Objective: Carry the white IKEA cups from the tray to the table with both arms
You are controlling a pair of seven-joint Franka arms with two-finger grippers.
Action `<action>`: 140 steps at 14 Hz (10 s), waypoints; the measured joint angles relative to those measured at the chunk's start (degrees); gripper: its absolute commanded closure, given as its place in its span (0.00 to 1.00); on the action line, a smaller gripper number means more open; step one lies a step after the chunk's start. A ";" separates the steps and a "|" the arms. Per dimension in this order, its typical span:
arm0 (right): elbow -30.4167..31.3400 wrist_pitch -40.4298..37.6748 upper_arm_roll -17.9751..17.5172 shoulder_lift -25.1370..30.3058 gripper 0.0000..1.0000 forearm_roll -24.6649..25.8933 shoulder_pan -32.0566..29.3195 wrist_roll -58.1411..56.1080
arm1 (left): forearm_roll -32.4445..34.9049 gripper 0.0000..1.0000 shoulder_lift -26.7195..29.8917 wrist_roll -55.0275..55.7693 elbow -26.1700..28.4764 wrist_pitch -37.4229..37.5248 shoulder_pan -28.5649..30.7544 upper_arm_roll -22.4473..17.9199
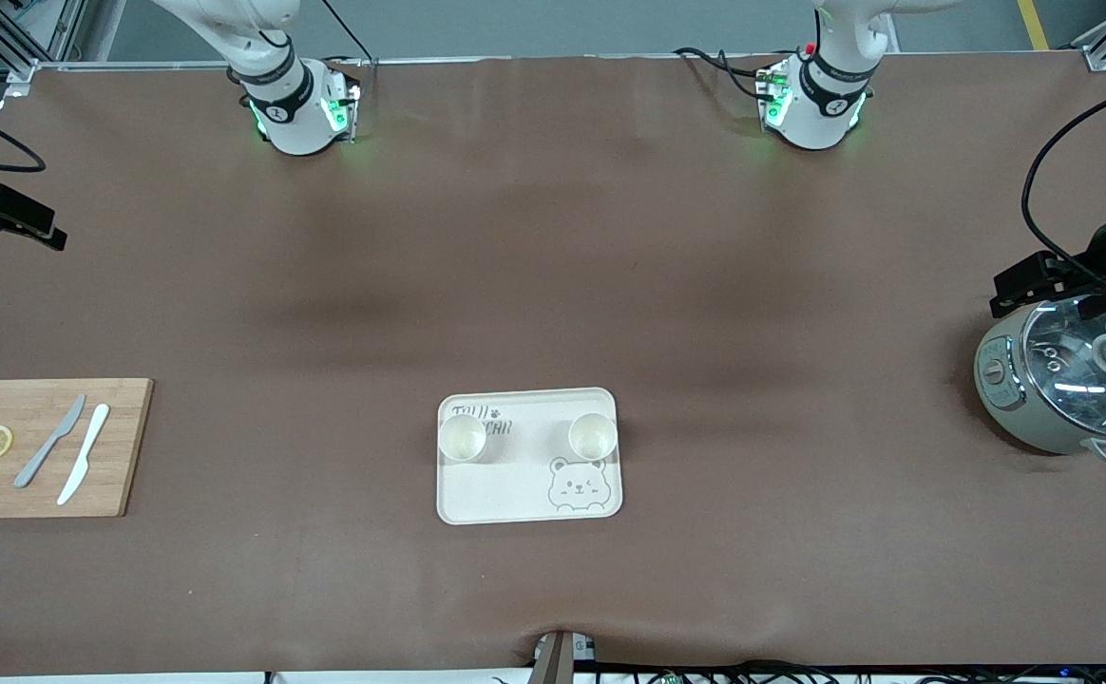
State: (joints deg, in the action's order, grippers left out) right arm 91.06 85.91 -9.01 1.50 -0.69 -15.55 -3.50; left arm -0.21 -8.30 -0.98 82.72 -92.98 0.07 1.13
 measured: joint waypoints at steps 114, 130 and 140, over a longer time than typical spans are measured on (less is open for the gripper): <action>-20.19 28.48 2.37 -45.99 1.00 0.79 7.13 -15.84 | -7.68 1.00 -38.97 3.20 -9.60 -16.82 -13.43 -14.14; -17.83 40.14 2.36 -52.94 0.36 0.79 6.95 -17.03 | -9.07 0.00 -40.59 2.48 -10.36 -17.31 -13.29 -14.14; -18.88 40.06 2.17 -52.64 0.00 0.78 6.95 -16.85 | -8.94 0.00 -29.23 0.65 -11.26 -10.12 -13.27 -14.42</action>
State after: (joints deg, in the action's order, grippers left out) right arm 72.18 125.97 -6.84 -51.14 0.09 -8.60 -20.35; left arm -9.15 -37.53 -0.33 71.47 -103.10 -13.20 -13.29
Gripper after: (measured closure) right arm 0.101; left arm 0.000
